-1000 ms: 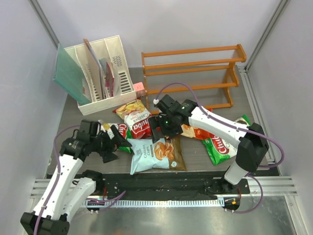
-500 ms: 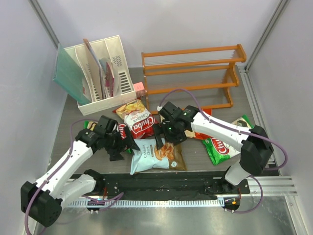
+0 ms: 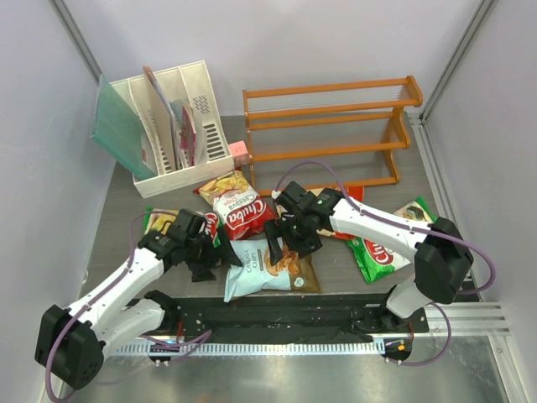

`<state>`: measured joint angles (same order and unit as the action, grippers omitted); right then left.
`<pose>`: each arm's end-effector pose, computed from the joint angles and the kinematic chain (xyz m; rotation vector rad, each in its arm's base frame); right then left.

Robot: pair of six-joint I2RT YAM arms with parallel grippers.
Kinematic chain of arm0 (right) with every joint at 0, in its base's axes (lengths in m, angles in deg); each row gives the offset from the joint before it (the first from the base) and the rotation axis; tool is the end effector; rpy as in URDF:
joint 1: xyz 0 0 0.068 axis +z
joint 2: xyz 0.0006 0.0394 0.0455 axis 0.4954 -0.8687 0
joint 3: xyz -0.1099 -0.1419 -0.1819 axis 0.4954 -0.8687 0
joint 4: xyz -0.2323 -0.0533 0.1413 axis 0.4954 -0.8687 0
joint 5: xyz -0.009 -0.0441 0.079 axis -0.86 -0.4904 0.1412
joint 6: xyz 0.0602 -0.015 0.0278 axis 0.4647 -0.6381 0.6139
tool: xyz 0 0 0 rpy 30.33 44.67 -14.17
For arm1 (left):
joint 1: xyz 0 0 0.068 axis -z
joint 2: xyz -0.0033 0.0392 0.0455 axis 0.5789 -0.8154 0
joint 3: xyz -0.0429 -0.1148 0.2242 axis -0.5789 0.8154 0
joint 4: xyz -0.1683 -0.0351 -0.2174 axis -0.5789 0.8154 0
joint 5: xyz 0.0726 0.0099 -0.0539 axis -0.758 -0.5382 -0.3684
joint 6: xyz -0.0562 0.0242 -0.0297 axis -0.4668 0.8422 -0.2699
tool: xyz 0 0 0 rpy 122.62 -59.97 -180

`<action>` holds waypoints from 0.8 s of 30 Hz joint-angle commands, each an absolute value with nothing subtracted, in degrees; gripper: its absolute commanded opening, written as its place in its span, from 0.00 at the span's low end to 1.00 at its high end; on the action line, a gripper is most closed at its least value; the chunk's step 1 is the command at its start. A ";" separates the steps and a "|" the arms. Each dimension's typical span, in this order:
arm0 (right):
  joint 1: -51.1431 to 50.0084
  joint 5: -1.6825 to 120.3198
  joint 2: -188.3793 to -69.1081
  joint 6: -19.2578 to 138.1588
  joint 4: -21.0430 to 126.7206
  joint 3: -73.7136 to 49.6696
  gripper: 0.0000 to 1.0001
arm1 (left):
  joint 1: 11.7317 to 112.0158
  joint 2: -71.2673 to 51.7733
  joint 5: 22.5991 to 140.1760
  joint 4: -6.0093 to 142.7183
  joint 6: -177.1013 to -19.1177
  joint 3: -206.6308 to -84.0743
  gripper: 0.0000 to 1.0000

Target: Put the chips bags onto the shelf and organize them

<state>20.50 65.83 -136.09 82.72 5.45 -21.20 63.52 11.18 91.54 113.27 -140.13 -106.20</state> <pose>0.1958 0.2559 0.1980 -0.5827 2.9123 0.6199 0.1656 -0.1083 0.1605 -0.5351 2.8582 -0.7902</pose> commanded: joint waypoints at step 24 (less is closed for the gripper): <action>22.42 71.01 -143.55 81.29 9.93 -17.26 0.99 | 74.66 9.23 90.09 89.62 -142.70 -101.92 0.89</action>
<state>21.72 69.17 -141.96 82.48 7.24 -19.78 74.05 7.51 91.63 91.21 -144.66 -100.49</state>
